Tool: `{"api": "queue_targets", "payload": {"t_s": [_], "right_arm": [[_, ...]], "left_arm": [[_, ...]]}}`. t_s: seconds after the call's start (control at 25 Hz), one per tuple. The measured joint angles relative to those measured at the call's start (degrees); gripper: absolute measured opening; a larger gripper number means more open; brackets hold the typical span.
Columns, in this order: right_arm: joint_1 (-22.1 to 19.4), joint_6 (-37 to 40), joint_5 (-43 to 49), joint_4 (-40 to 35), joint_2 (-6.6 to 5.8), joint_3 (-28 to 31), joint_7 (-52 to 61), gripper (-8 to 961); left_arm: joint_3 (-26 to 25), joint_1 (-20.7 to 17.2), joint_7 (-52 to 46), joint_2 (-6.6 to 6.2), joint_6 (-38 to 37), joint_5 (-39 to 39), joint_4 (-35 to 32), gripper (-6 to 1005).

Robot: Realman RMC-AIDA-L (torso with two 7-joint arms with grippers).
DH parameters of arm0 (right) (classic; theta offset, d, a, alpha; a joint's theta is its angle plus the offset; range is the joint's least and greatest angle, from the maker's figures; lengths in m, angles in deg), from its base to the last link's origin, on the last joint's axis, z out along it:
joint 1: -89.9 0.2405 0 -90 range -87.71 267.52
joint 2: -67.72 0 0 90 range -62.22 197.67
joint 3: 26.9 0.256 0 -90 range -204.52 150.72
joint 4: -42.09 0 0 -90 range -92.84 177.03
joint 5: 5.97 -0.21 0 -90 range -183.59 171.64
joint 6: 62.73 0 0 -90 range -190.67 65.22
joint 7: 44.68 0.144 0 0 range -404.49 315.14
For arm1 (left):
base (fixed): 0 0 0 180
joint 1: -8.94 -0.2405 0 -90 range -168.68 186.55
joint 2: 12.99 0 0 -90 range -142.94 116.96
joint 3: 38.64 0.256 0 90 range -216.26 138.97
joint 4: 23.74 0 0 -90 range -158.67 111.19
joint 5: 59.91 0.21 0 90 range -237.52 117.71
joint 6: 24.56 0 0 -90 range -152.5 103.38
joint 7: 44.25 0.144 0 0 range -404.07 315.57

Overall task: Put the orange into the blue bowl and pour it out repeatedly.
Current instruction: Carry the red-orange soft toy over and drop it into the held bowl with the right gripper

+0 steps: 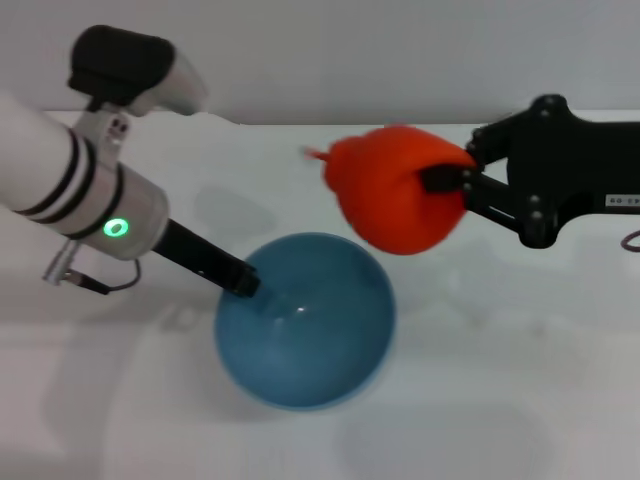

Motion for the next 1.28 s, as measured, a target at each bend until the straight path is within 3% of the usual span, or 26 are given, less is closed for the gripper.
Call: {"api": "queue_targets", "payload": {"t_s": [0.2, 0.4, 0.8, 0.88, 1.28], "right_arm": [[2.13, 1.15, 2.23, 0.5, -0.17, -4.42, -1.03, 41], [2.64, -0.14, 9.22, 1.4, 0.03, -9.15, -1.31, 92], [2.97, -0.37, 9.79, 2.71, -0.15, -9.04, -0.74, 193], [2.97, -0.29, 9.81, 2.51, -0.16, -8.58, -0.58, 380], [2.31, -0.17, 9.67, 1.11, -0.1, -5.52, -0.1, 523]], "left_arm": [[5.02, 2.43, -2.57, 0.13, 1.02, -1.18, -0.03, -2], [5.68, 3.84, -2.94, 0.16, 1.28, -2.9, -0.13, -1], [5.56, 4.27, -3.29, 0.06, 1.28, -4.59, -0.64, -2], [5.61, 4.27, -3.5, 0.06, 1.25, -4.65, -0.64, -2], [5.64, 4.04, -3.68, 0.06, 0.49, -4.64, -0.6, -1]]}}
